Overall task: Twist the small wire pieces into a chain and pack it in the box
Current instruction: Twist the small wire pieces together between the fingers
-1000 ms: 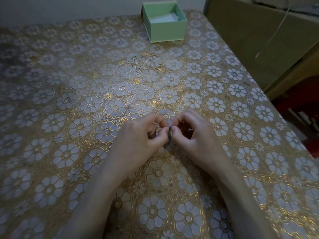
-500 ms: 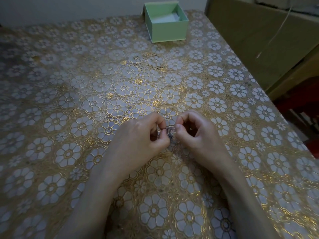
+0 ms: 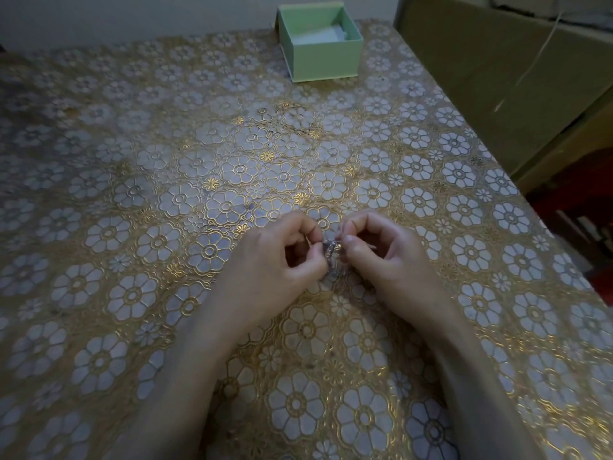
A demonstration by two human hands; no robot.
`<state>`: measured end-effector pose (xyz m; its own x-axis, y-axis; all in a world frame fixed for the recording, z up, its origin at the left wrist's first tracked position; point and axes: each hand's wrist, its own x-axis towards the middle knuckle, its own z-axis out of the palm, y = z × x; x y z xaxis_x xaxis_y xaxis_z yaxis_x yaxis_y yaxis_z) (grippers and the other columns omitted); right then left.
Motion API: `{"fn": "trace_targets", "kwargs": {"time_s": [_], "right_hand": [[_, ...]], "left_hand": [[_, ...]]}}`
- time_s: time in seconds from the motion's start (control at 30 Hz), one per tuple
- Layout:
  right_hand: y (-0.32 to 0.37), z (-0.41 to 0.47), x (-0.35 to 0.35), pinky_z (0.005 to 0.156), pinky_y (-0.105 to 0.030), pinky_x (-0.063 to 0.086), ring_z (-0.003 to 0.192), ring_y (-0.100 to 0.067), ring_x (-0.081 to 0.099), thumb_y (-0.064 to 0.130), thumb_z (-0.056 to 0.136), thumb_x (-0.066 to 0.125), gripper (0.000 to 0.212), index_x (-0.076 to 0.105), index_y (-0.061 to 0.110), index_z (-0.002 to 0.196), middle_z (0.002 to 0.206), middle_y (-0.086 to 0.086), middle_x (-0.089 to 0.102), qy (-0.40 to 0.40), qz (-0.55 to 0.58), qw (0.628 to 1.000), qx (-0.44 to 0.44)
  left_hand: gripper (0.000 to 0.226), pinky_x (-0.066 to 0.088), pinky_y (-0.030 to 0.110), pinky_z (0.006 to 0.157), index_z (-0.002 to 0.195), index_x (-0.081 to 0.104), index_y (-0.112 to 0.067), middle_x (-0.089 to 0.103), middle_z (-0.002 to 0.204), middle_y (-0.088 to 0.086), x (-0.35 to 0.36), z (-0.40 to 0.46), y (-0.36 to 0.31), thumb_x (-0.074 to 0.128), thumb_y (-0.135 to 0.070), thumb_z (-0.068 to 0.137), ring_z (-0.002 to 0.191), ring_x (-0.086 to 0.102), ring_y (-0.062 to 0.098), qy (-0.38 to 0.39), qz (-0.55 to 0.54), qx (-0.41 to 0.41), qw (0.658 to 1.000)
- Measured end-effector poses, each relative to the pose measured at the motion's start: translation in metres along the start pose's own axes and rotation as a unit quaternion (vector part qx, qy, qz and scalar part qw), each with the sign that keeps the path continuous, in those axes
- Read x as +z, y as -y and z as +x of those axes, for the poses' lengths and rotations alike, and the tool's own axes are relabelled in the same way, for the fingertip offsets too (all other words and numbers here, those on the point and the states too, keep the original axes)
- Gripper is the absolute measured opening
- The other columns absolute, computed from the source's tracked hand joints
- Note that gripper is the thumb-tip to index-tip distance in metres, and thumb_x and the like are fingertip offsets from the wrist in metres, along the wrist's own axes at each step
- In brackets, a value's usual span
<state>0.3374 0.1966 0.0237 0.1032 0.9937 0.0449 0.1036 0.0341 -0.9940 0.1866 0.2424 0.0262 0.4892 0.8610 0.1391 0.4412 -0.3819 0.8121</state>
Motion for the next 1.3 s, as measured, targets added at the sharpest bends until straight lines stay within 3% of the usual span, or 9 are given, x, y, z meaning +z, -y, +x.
{"fn": "trace_targets", "kwargs": {"time_s": [0.1,0.2,0.33,0.5,0.8,0.9,0.97,1.17,1.3], "right_hand": [[0.000,0.000,0.000,0.057,-0.025,0.038,0.062,-0.014,0.045,0.017,0.076,0.054,0.007,0.054,0.019,0.070,0.071,0.007,0.053,-0.008,0.009,1.000,0.012],[0.000,-0.001,-0.001,0.053,-0.020,0.038,0.059,-0.008,0.045,0.017,0.077,0.054,0.006,0.054,0.017,0.071,0.071,0.007,0.053,-0.009,0.001,1.000,0.007],[-0.001,-0.001,0.000,0.059,-0.020,0.041,0.065,-0.007,0.049,0.018,0.078,0.056,0.006,0.057,0.019,0.072,0.078,0.005,0.055,-0.001,-0.041,0.999,-0.013],[0.001,-0.002,-0.001,0.067,-0.023,0.046,0.076,-0.007,0.058,0.021,0.078,0.062,0.006,0.063,0.026,0.080,0.083,0.008,0.060,0.010,-0.020,0.999,-0.029],[0.001,-0.001,-0.001,0.066,-0.030,0.047,0.076,-0.022,0.058,0.017,0.077,0.062,0.005,0.064,0.020,0.074,0.081,-0.002,0.060,0.000,-0.046,0.998,-0.034],[0.002,-0.002,-0.002,0.059,-0.020,0.042,0.063,-0.010,0.051,0.016,0.076,0.059,0.006,0.059,0.017,0.070,0.072,0.007,0.055,0.002,-0.048,0.999,-0.024],[0.002,-0.002,-0.004,0.057,-0.013,0.039,0.061,-0.001,0.048,0.017,0.077,0.057,0.007,0.058,0.018,0.070,0.068,0.013,0.055,-0.003,-0.016,1.000,-0.008],[0.003,-0.001,-0.004,0.055,-0.012,0.038,0.058,0.002,0.047,0.020,0.079,0.059,0.005,0.060,0.019,0.075,0.063,0.016,0.056,0.000,0.021,1.000,0.004],[0.004,-0.002,-0.005,0.055,-0.011,0.038,0.057,0.002,0.046,0.014,0.085,0.061,0.009,0.060,0.016,0.076,0.062,0.015,0.056,0.009,0.038,0.999,0.005]], "left_hand": [[0.015,0.034,0.016,0.050,0.072,0.053,-0.027,0.054,0.057,-0.005,-0.001,-0.001,0.000,0.049,-0.041,0.070,0.048,0.043,0.005,0.005,-0.008,0.001,1.000],[0.006,0.031,0.013,0.047,0.069,0.056,-0.025,0.048,0.049,-0.010,-0.004,-0.001,-0.005,0.057,-0.030,0.074,0.044,0.037,0.003,0.017,-0.092,-0.024,0.995],[0.009,0.029,0.010,0.044,0.070,0.059,-0.015,0.044,0.046,-0.013,-0.007,0.000,-0.008,0.057,-0.016,0.078,0.042,0.034,0.001,0.025,-0.153,-0.040,0.987],[0.008,0.027,0.011,0.043,0.069,0.059,-0.019,0.043,0.045,-0.013,-0.007,0.001,-0.008,0.056,-0.019,0.076,0.041,0.033,0.001,0.028,-0.162,-0.041,0.986],[0.006,0.030,0.013,0.046,0.071,0.059,-0.024,0.048,0.048,-0.011,-0.005,0.001,-0.001,0.058,-0.026,0.076,0.044,0.037,0.004,0.027,-0.102,-0.022,0.994],[0.012,0.036,0.013,0.051,0.072,0.057,-0.026,0.055,0.060,-0.002,-0.005,0.000,0.004,0.054,-0.037,0.073,0.051,0.047,0.009,0.013,-0.025,0.005,1.000],[0.005,0.036,0.013,0.052,0.073,0.057,-0.026,0.055,0.064,-0.002,-0.006,0.000,0.005,0.056,-0.031,0.074,0.052,0.047,0.009,-0.003,-0.010,0.004,1.000],[0.011,0.030,0.009,0.052,0.081,0.053,-0.028,0.051,0.069,-0.017,-0.010,0.003,-0.001,0.062,-0.032,0.077,0.050,0.039,0.005,-0.031,-0.053,0.048,0.997],[0.010,0.029,0.010,0.053,0.078,0.064,-0.030,0.054,0.085,-0.012,-0.005,0.003,-0.001,0.060,-0.039,0.077,0.052,0.036,0.005,-0.022,-0.032,0.082,0.996]]}}
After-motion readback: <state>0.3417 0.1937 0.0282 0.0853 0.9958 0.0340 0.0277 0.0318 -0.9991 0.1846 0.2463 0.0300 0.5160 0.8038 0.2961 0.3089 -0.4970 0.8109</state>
